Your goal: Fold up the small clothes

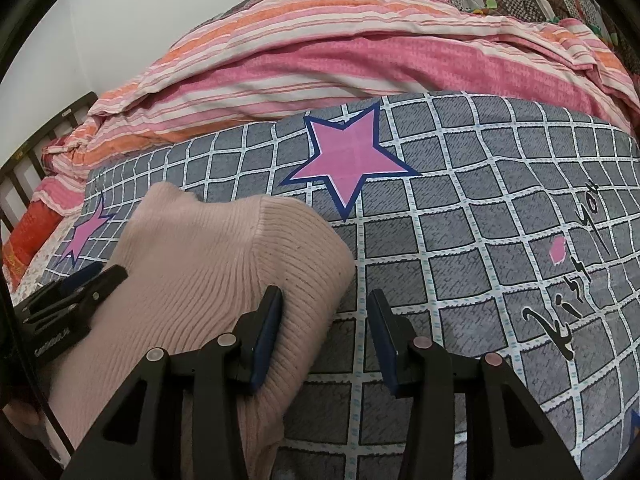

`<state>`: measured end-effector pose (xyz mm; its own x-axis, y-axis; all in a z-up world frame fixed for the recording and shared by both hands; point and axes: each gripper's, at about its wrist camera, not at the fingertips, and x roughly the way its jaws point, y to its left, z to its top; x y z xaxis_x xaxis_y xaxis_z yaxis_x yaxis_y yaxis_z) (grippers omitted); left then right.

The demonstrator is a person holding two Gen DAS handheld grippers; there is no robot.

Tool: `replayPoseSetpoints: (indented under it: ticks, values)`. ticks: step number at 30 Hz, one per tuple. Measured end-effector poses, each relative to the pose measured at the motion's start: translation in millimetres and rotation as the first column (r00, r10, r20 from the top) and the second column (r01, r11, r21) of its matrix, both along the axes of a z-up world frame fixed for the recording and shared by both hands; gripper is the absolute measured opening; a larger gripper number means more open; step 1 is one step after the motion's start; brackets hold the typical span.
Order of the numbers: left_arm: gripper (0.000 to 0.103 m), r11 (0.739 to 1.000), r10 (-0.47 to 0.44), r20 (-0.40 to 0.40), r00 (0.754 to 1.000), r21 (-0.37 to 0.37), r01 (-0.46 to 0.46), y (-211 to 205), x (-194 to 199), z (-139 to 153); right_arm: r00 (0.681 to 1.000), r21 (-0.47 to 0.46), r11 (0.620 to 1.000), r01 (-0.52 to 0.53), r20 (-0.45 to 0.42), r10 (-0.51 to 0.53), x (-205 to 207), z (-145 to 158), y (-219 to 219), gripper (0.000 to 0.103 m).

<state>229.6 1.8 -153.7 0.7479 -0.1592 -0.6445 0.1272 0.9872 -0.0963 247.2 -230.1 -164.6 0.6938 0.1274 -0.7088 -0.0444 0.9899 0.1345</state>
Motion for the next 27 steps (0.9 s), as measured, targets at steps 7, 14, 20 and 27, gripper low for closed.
replayPoseSetpoints:
  ticks: [7,14,20,27]
  values:
    - [0.061,0.994,-0.077,0.01,0.997,-0.08,0.077,-6.2,-46.6,7.3,0.998,0.031,0.999,-0.038,0.058,0.036,-31.3,12.5,-4.9,0.047]
    - [0.069,0.995,-0.095,0.013,0.995,0.006,0.095,-25.8,-95.3,-2.7,0.983,-0.016,0.994,-0.107,0.148,0.109,-79.5,23.6,7.8,0.047]
    - [0.072,0.998,-0.063,-0.003,0.998,0.012,0.063,-18.5,-100.3,-10.7,0.992,-0.067,0.997,-0.048,0.109,0.055,-85.2,9.5,10.4,0.047]
    - [0.072,0.999,-0.026,0.061,0.998,-0.017,0.027,-3.3,-105.2,2.0,0.992,-0.04,0.999,-0.025,0.122,0.03,-92.9,16.9,3.0,0.047]
